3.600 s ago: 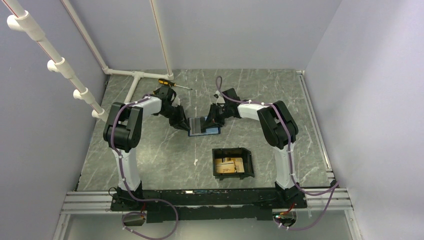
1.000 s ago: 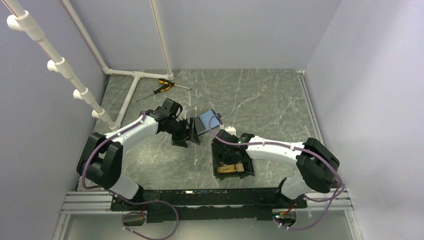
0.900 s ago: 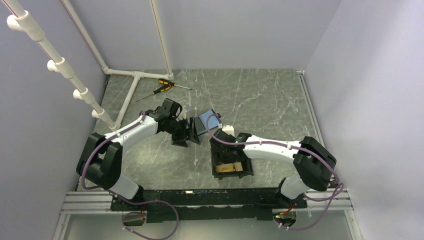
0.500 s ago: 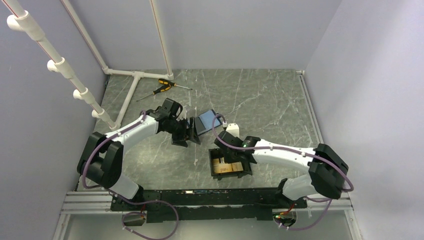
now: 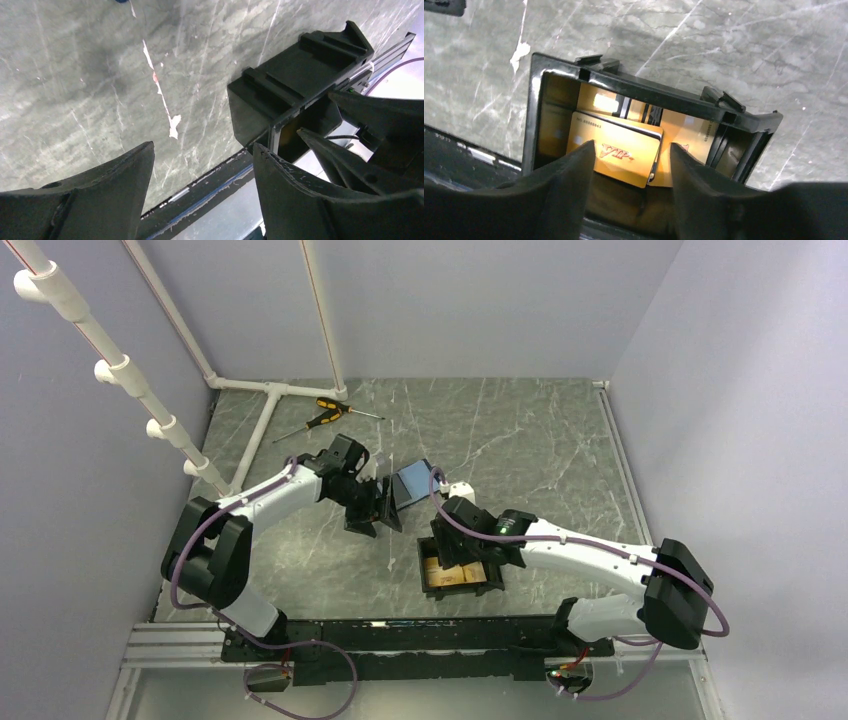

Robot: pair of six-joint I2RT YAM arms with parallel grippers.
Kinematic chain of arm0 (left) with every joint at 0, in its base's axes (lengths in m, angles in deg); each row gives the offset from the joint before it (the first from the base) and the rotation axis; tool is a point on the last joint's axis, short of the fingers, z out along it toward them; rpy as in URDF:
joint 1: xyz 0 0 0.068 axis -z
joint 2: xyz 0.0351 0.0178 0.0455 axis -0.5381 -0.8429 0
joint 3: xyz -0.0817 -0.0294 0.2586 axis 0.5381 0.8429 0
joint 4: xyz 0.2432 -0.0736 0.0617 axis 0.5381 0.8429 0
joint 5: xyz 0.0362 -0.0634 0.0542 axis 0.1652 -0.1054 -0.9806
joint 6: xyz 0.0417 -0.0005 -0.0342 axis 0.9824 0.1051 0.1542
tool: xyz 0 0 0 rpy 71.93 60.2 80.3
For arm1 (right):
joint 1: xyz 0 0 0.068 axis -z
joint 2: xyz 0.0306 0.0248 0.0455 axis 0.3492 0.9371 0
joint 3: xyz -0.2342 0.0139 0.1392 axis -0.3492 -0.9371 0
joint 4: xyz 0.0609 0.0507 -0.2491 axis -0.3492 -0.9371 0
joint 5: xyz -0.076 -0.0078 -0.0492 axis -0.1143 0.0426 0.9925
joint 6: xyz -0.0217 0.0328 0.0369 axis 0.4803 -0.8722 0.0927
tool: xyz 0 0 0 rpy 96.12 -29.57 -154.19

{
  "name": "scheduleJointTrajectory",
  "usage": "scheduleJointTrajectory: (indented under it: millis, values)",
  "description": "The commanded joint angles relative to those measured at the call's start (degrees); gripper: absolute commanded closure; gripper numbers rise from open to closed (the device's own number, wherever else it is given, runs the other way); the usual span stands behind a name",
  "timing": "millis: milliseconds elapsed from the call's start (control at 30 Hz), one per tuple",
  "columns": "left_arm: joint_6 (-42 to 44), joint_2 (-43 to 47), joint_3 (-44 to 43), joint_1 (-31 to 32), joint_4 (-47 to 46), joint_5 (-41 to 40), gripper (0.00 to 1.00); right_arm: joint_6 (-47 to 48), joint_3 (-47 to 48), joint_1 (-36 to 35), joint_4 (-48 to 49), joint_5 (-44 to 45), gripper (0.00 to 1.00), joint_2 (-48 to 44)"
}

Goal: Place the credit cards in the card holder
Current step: Pick up the credit card from the storage box.

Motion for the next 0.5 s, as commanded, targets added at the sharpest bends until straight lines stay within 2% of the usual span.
scheduleJointTrajectory:
  millis: [0, 33, 67, 133, 467]
  values:
    - [-0.15, 1.62, -4.29, 1.14, 6.12, -0.34, 0.23, -1.6, 2.34, 0.23, -4.46, -5.17, 0.31, -1.83]
    - [0.18, 1.11, -5.26, 1.21, 7.88, -0.62, 0.23, -2.6, 1.76, 0.23, -4.48, -5.74, 0.26, -2.18]
    - [1.88, -0.01, -8.28, 1.32, 12.22, -1.88, 0.23, -3.37, 3.5, 0.66, -6.08, -5.53, 0.15, -1.61]
    - [2.74, -0.8, -9.8, 1.32, 14.42, -2.18, 0.23, -2.58, 5.4, 0.99, -6.58, -6.11, 0.1, -0.15]
    - [2.61, -5.62, -14.61, 1.5, 17.69, -1.43, 0.24, 0.35, 2.89, 2.87, -5.29, -9.96, 0.08, 3.17]
